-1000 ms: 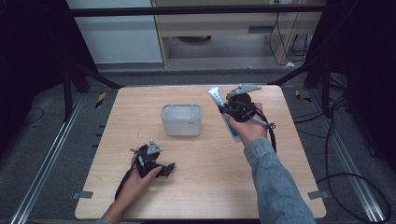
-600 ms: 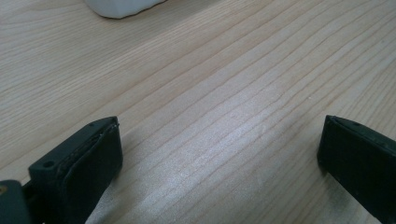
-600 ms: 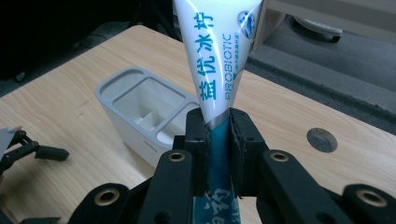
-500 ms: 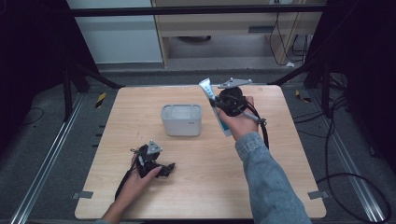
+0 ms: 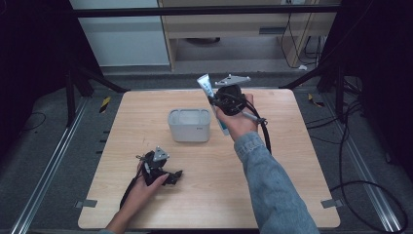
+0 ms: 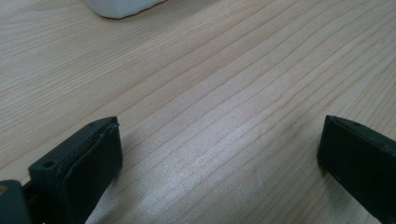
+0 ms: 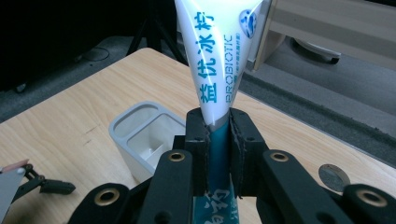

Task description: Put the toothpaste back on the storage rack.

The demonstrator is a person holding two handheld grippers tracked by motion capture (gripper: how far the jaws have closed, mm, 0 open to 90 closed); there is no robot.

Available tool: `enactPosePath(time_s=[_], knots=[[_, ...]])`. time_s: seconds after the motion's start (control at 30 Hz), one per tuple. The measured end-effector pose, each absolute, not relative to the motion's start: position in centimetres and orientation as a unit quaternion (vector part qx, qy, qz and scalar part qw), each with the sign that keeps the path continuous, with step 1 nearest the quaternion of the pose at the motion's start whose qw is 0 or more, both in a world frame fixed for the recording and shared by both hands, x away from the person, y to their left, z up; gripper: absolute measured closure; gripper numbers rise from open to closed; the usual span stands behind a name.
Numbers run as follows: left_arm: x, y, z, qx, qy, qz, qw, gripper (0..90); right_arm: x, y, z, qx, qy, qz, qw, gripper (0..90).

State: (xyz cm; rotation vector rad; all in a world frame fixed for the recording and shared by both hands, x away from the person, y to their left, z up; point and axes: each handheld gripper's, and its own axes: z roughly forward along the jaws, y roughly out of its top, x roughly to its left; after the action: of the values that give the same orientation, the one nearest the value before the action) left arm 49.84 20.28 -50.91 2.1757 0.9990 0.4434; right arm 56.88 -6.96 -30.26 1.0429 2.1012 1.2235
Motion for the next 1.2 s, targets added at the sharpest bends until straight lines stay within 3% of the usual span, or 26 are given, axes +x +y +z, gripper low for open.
enactPosePath(time_s=[1.2], knots=[[49.9, 20.3, -50.9, 0.84, 0.383, 0.169, 0.346, 0.0, 60.8, -3.3, -29.4, 0.403, 0.727, 0.491, 0.26, 79.5]])
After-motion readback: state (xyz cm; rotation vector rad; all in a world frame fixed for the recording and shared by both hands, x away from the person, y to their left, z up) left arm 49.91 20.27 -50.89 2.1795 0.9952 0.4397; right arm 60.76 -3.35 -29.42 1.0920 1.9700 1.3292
